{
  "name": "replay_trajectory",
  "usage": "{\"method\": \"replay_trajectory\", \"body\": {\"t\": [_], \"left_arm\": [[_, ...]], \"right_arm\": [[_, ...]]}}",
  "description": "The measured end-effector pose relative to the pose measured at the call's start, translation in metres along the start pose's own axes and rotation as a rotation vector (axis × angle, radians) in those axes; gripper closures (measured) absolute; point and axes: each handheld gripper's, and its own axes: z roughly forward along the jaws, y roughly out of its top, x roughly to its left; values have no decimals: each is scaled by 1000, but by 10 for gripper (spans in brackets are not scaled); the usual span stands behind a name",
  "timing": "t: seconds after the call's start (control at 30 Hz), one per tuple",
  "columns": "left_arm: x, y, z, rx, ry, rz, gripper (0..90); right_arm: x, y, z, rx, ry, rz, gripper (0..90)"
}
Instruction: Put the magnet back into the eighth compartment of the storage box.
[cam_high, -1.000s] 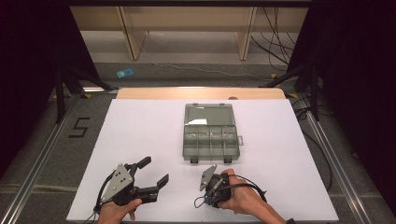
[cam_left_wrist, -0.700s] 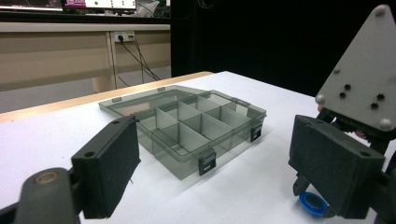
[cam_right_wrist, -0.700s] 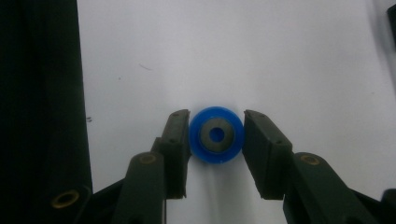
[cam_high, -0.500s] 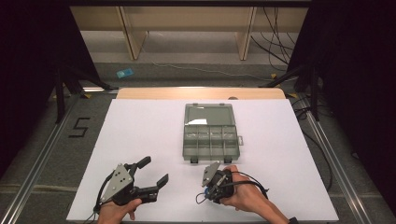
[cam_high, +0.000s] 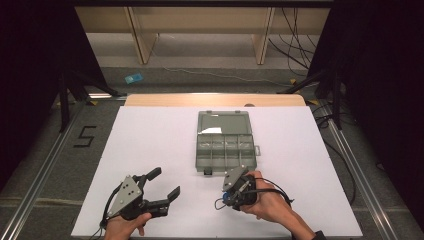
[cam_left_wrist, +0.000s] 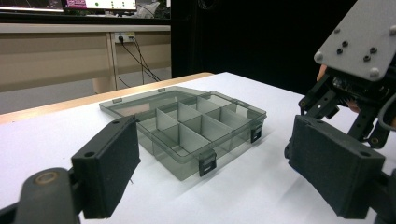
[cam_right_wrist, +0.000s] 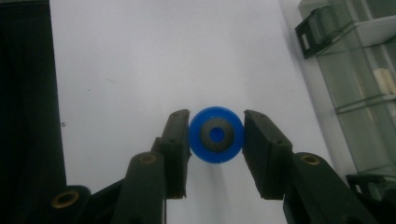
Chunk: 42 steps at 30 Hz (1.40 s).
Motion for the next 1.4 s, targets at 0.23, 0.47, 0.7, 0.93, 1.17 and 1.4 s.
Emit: {"method": "replay_trajectory", "body": {"t": [0.23,0.47,0.7,0.93,1.17,1.4], "left_arm": [[0,0,0,0,0,-6,158],[0,0,0,0,0,-6,158],[0,0,0,1,-1,3,158],[0,0,0,1,-1,3,158],[0,0,0,1,-1,0,158],[0,0,0,1,-1,0,158]], "right_arm": [[-8,-2,-10,-39,-47,11,627],[-17,-5,-24,-75,-86,37,627],[-23,-8,-29,-89,-106,56,627],[-25,-11,-32,-103,-122,63,627],[-30,-13,-36,-121,-153,78,627],[-34,-16,-42,-147,-171,93,627]]}}
